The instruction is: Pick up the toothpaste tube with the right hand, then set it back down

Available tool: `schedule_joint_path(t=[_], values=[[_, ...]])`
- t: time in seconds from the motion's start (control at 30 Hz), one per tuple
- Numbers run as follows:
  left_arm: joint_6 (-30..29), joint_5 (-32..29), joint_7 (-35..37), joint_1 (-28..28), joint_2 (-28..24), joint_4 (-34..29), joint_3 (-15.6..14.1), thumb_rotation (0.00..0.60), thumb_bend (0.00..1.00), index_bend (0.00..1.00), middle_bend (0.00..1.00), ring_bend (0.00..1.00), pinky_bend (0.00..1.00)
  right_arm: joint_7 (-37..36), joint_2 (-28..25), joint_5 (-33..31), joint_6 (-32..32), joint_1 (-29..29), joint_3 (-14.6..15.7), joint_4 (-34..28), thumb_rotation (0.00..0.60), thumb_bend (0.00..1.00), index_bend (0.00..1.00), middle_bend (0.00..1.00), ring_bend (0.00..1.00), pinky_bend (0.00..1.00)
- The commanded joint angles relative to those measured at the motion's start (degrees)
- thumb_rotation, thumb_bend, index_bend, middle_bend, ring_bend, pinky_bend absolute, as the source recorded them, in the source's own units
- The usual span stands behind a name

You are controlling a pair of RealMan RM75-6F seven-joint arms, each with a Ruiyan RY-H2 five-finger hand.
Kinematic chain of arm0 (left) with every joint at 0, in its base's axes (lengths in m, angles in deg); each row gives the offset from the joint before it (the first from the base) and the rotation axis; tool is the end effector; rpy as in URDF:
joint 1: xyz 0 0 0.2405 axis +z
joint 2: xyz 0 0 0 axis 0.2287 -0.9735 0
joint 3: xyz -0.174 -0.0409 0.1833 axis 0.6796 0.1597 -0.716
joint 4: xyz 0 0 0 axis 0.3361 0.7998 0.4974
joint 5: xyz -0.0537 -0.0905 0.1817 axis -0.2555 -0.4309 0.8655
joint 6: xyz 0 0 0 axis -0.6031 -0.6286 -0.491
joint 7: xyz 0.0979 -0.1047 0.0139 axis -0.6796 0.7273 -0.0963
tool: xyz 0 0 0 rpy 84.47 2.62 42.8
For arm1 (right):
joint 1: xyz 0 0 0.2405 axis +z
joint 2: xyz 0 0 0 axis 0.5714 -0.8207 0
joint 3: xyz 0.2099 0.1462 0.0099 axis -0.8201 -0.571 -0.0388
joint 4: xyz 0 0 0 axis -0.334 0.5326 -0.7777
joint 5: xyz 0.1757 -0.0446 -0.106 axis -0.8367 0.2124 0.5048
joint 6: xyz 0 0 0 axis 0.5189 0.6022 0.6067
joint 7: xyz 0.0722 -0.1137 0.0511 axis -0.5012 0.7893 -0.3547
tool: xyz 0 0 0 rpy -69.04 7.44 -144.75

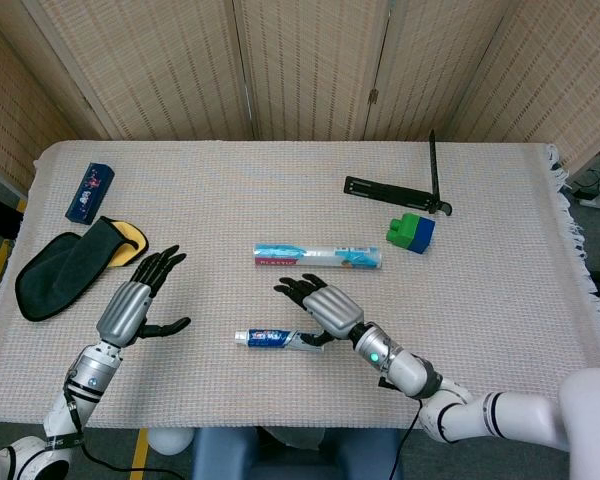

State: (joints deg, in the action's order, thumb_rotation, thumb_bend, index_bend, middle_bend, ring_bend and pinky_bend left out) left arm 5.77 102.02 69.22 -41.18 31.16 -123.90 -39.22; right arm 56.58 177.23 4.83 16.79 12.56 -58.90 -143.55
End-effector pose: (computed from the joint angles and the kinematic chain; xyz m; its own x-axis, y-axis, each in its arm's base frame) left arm -0.1954 0.2877 0.0721 0.0528 0.1868 0.9810 0.9408 -0.3387 0.0138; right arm -0.0980 -0.3218 -0.0416 0.3012 -0.4421 0.8449 -0.8434 -0.5369 0.0197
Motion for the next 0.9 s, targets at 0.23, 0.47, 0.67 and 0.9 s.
schedule_joint_path(t=[0.23,0.47,0.67,0.9], values=[[-5.22,-2.08,-8.58,4.22,-2.14,3.73,-0.2,0.6,0.39,0.16,0.14,0.11,0.02,3.04,-18.0,8.25,-23.0,-15.94,4.64,-8.99,0.6,0.48,0.39,0.36,0.39,0.28],[-9.86,-5.41,-14.78,9.14,-4.79,3.53,-0.54,0.6,0.44,0.22,0.19,0.16,0.08,5.32,-26.34,7.59,-30.62,-25.51,8.91,-12.61,0.6,0.48,0.25,0.3,0.36,0.28],[-12.79,-6.79,-15.33,13.5,-6.62,0.62,-1.92,0.6,0.44,0.18,0.19,0.14,0.02,3.76,-29.42,8.69,-35.9,-31.79,11.11,-12.15,0.6,0.48,0.09,0.15,0.2,0.18],[-16.11,-4.91,-19.24,17.05,-6.92,-0.89,-4.15,0.6,0.44,0.15,0.16,0.1,0.0,-2.08,-30.13,9.47,-37.86,-36.02,12.09,-9.65,0.6,0.48,0.08,0.11,0.11,0.06]])
